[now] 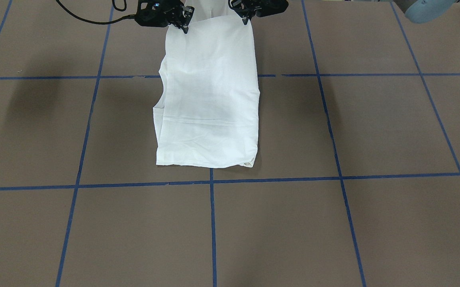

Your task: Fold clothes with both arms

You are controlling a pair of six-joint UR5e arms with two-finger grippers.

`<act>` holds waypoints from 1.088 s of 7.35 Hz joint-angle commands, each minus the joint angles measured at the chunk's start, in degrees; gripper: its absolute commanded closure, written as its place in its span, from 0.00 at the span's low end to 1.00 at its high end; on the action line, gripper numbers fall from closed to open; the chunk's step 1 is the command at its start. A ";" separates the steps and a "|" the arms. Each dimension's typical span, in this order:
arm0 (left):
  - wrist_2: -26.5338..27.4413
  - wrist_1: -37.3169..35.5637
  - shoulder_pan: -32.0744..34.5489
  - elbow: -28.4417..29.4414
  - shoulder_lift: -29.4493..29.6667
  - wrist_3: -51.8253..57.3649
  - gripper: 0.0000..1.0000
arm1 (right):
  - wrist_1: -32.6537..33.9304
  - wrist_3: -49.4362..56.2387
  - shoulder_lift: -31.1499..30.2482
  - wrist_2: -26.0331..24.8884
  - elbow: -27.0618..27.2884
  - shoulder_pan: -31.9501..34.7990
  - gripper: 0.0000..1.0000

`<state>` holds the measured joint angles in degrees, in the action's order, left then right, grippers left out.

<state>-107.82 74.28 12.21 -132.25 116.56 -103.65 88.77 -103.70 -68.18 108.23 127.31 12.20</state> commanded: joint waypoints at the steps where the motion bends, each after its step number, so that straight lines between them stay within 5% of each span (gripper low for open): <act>1: -1.94 0.42 10.50 0.84 2.00 5.18 1.00 | -0.18 0.60 3.73 -1.17 -3.19 3.60 1.00; 8: -3.80 12.46 21.09 15.94 6.20 8.56 1.00 | -0.36 3.59 7.79 -1.71 -11.36 15.04 1.00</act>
<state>-111.61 85.68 32.10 -119.06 120.62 -95.11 88.48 -100.12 -61.61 106.52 118.12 26.00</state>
